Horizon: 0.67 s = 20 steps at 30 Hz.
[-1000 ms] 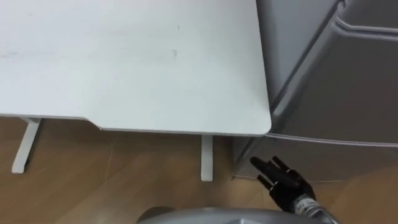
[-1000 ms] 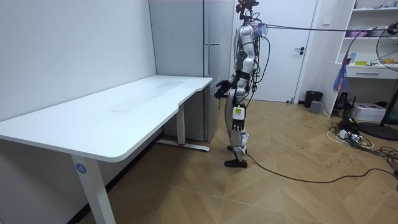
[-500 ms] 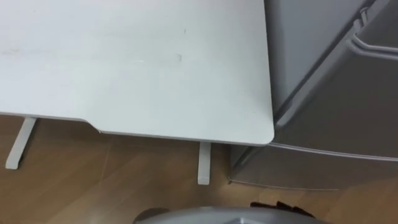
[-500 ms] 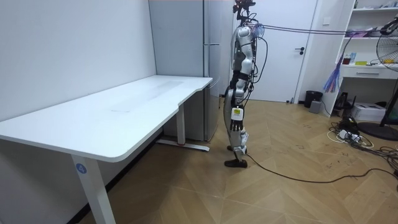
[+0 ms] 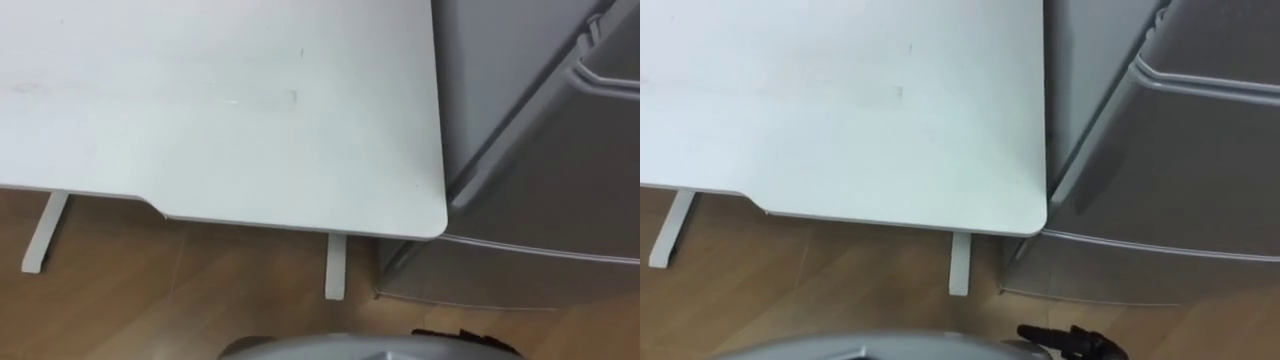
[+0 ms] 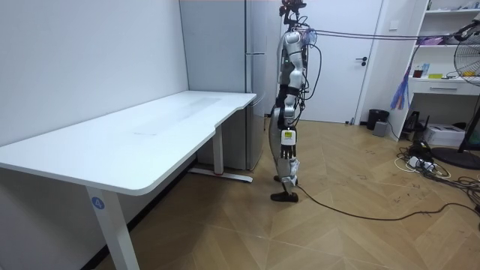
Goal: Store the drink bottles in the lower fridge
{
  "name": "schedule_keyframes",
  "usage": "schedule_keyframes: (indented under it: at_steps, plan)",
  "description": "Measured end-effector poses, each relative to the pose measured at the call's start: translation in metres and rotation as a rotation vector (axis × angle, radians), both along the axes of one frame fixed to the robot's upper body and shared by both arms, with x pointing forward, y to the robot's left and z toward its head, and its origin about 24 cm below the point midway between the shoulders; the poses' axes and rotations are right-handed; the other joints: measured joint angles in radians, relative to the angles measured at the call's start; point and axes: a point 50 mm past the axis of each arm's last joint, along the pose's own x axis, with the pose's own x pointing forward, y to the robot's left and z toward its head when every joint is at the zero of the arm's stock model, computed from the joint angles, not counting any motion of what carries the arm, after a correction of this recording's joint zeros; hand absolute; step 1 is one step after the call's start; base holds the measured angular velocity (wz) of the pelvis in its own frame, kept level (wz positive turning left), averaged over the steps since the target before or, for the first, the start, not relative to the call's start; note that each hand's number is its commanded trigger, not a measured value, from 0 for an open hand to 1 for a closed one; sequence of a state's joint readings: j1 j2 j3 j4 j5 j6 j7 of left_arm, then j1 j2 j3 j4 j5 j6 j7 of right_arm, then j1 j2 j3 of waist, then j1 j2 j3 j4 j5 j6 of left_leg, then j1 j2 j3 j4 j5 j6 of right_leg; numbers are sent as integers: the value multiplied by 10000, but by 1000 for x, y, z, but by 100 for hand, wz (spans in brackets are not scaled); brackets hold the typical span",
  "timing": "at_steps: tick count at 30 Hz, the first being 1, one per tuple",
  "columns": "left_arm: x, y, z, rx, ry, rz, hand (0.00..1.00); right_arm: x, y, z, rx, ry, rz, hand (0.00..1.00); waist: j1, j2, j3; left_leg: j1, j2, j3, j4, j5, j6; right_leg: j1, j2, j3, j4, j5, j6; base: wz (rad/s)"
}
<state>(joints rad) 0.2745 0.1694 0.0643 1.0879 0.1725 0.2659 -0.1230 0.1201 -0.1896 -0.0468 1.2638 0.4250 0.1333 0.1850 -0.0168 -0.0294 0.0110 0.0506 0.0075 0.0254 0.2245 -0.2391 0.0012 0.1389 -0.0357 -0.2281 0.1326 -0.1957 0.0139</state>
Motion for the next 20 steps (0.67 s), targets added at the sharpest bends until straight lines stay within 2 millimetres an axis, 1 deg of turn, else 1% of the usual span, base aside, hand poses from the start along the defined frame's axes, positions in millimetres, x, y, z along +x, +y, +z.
schedule_keyframes:
  at_steps: [2, 4, 7, 10, 14, 18, 20]
  plan:
    - [-4, 2, 1, 8, 246, -75, 0, -8, -4, 0, -181, 329, -269, 0, -18, 68, -5, 160, -29, 8, -114, 1, 2, 56, -24, 35, 15, -76, 11, 0]
    - [-6, 1, 1, -32, 336, -143, 0, -10, -7, 1, -371, 458, -307, 0, -60, 97, -23, 265, -46, 13, -140, 0, 4, 138, -38, 38, 30, -119, 20, 0]
    - [-6, 1, 1, -77, 337, -151, 0, -14, -8, 1, -614, 680, -342, 0, -45, 87, -67, 324, -50, 18, -149, 3, 3, 177, -41, 27, 23, -144, 20, 0]
    - [-6, -1, 0, -73, 380, -354, 0, -15, -9, 1, -782, 881, -230, 0, -44, 76, -87, 316, -62, 52, -97, 3, 3, 182, -53, 33, 21, -145, 20, 0]
    - [3, 1, 0, 120, 295, -890, 0, -10, -8, 0, -1022, 909, 224, 0, -31, 64, -87, 300, -52, 122, -34, 3, 3, 174, -56, 80, 22, -147, 21, 0]
    - [13, 1, 0, 285, 78, -1128, 0, -8, -7, 0, -1088, 897, 465, 0, -73, 74, -88, 311, -39, 127, -20, 3, 3, 190, -46, 86, 26, -147, 18, 0]
    - [16, 0, -1, 397, 73, -1593, 0, -9, -7, 0, -1145, 932, 487, 0, -116, 95, -93, 324, -40, 126, -17, 3, 3, 196, -47, 93, 40, -146, 18, 0]
